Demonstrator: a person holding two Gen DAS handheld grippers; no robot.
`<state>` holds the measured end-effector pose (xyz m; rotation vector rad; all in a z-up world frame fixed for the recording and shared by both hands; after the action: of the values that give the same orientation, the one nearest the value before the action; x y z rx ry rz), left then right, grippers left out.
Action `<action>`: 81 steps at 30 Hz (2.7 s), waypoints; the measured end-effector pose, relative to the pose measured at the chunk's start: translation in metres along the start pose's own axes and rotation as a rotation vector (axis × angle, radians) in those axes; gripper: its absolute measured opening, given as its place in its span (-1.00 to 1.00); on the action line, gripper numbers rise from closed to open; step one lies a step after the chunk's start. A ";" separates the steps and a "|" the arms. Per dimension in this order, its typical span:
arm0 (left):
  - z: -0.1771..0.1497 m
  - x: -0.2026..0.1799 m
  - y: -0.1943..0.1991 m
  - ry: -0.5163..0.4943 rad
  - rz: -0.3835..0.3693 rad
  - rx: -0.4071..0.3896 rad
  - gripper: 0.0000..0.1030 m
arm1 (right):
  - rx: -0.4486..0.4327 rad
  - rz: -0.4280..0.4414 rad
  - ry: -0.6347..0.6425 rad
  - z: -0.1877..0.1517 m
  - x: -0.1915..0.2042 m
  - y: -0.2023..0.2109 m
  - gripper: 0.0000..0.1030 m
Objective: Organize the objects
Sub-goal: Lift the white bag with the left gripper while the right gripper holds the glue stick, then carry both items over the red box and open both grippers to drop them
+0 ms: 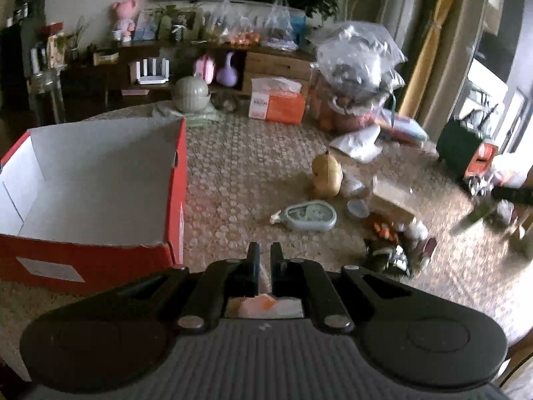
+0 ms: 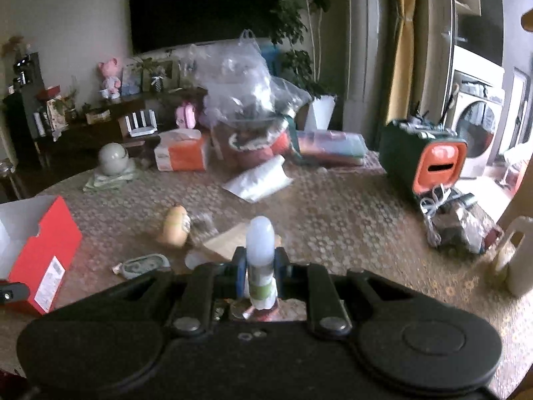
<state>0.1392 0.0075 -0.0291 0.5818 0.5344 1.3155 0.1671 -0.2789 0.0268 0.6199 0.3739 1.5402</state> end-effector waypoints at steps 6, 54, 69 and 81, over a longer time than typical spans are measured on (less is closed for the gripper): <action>-0.008 -0.008 -0.003 -0.068 -0.083 0.011 -0.89 | -0.015 0.016 0.029 -0.005 0.013 0.006 -0.67; -0.013 0.000 -0.019 0.010 -0.170 0.048 -0.43 | 0.054 0.048 0.070 -0.024 0.022 0.008 -0.67; 0.037 0.080 0.055 0.076 -0.008 -0.099 -0.43 | -0.024 0.291 0.261 0.020 0.155 0.032 -0.67; 0.036 0.177 0.042 0.074 0.215 -0.042 -0.43 | -0.005 0.410 0.405 0.007 0.290 -0.012 -0.67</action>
<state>0.1629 0.1845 0.0197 0.5689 0.5139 1.5531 0.1868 0.0074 0.0700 0.3895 0.5732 2.0673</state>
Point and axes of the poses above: each gripper's, at about its wrist camera, not at the fingertips, and y roughly against the way its jaws point, x to its left, z to its top, the point moved 1 cm from there along -y, roughly the way its jaws point, and after that the axes turned 8 degrees about -y, right-handed, at the moved point
